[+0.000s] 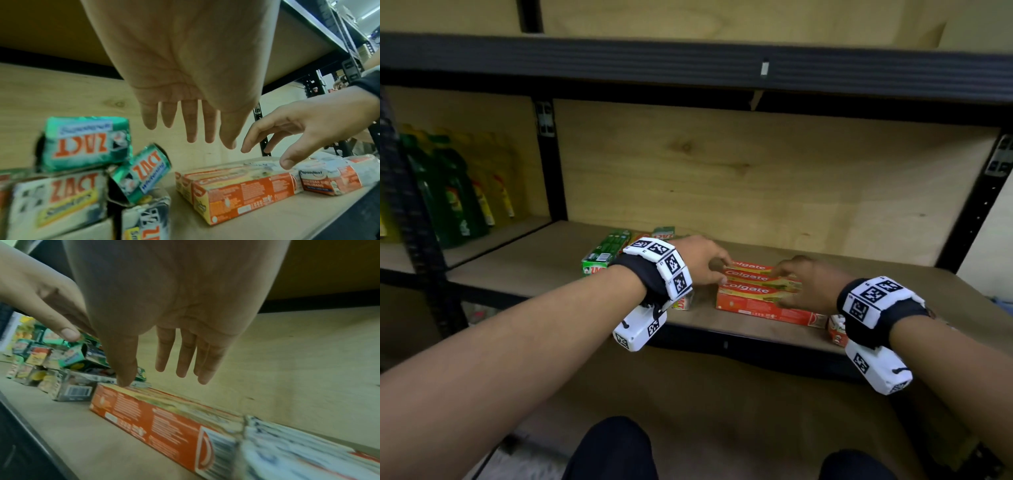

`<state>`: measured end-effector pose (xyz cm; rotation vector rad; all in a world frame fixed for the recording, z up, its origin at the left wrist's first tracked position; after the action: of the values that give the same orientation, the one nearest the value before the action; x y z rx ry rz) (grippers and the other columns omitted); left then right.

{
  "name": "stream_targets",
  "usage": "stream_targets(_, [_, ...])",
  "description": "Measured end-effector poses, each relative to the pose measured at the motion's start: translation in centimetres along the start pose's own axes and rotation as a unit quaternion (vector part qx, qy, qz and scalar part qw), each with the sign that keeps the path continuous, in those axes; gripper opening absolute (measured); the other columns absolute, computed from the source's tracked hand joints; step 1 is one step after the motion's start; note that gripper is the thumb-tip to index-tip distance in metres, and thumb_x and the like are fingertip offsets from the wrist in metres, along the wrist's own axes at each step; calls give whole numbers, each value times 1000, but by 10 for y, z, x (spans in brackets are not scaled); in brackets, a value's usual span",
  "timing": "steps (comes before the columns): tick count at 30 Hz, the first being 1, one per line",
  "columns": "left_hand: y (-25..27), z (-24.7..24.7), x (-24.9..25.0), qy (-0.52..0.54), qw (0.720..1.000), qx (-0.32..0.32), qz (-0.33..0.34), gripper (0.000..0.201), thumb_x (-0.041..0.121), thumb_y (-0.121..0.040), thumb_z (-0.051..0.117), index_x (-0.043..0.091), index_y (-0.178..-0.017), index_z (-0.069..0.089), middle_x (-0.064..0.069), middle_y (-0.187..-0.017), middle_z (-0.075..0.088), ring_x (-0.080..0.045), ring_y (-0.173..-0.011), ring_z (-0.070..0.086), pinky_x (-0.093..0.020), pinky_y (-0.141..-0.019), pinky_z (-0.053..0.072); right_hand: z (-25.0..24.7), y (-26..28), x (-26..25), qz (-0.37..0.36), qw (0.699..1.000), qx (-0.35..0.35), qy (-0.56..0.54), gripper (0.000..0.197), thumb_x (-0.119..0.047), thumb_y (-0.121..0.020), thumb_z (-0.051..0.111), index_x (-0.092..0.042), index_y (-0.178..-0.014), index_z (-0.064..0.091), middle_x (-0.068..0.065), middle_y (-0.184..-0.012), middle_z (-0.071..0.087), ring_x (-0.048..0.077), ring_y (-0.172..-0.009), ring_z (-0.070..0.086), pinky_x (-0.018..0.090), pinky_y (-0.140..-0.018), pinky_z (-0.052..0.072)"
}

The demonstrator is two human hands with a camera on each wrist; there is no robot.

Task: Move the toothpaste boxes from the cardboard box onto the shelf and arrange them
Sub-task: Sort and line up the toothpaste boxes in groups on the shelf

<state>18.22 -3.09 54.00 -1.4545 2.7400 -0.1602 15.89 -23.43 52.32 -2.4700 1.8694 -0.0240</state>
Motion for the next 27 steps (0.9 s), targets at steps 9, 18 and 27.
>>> stream_targets(9, [60, -32, -81, -2, 995, 44, -89, 48, 48, -90, 62, 30, -135, 56, -1, -136, 58, -22, -120, 55, -31, -98, 46, -34, -27, -98, -90, 993, 74, -30, 54, -53, -82, 71, -33, -129, 53, 0, -127, 53, 20, -117, 54, 30, -96, 46])
stream_targets(18, [118, -21, -162, 5, 983, 40, -177, 62, 52, -90, 61, 26, -144, 45, -2, -145, 50, -21, -130, 48, -34, -107, 40, -38, -67, -208, -153, 981, 119, 19, 64, -67, -77, 65, -34, -130, 49, -2, -126, 54, 22, -118, 51, 43, -99, 47])
stream_targets(27, [140, 43, -210, 99, 961, 4, -257, 87, 58, -87, 61, 28, -156, 17, -3, -156, 35, -25, -140, 38, -35, -113, 33, 6, -104, -245, -143, 969, 78, 188, 72, -66, -79, 64, -24, -136, 48, 6, -139, 53, 29, -130, 46, 57, -109, 32])
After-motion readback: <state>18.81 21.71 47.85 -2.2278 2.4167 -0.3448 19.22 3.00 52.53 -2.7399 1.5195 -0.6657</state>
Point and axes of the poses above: each hand's wrist, its own y-axis away from the middle knuckle, its own z-axis out of the palm, x = y × z, the point moved 5 cm from there along -y, towards the middle knuckle
